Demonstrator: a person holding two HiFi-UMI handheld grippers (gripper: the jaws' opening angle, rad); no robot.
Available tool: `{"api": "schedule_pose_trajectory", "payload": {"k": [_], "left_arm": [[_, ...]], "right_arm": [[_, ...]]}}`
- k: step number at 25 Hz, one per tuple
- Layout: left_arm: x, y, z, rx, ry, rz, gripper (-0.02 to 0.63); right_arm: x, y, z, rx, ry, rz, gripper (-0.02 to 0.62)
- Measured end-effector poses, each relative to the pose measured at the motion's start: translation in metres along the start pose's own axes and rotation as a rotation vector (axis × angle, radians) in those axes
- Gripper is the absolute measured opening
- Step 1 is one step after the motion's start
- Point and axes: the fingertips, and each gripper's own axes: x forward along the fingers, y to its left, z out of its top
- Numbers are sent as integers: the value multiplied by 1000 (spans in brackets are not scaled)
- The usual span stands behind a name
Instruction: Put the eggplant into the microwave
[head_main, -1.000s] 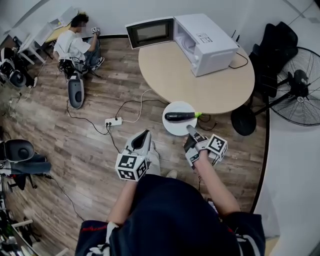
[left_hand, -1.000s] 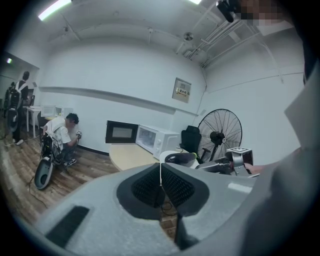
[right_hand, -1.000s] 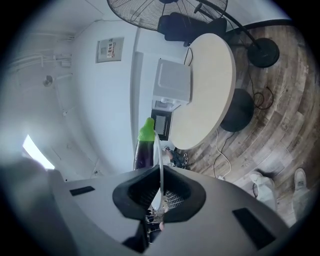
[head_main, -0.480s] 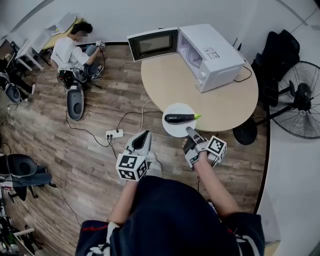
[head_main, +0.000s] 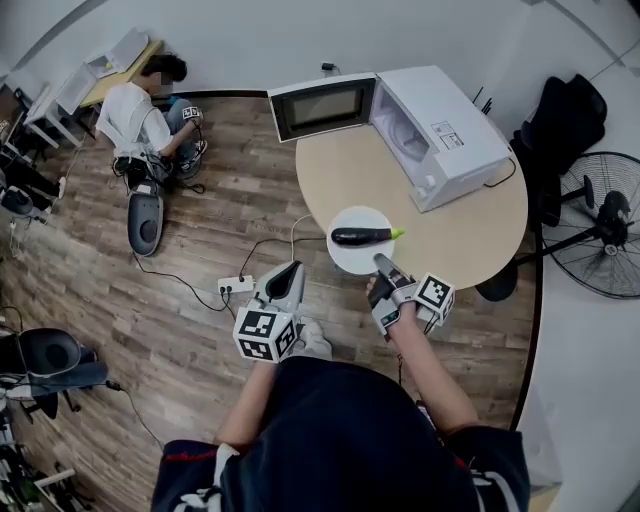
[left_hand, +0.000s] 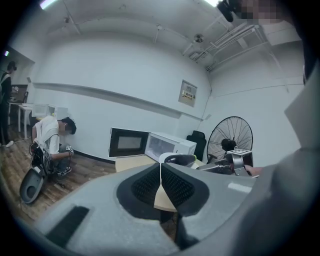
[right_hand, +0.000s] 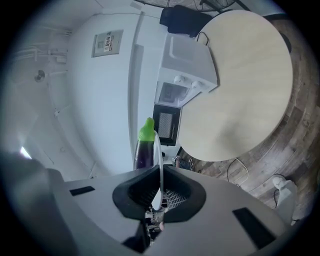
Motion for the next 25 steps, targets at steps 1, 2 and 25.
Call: {"api": "schedule_pose_trajectory", "payload": {"k": [1, 2, 25], "left_arm": [[2, 9, 2, -2, 1, -1, 21], [4, 17, 4, -3, 2, -2, 21], [45, 102, 14, -21, 31, -47, 21]], "right_arm": [[8, 2, -1, 0, -1, 0, 20], [16, 4, -3, -1, -2, -1, 20], [112, 6, 0, 18, -5, -48, 20]]}}
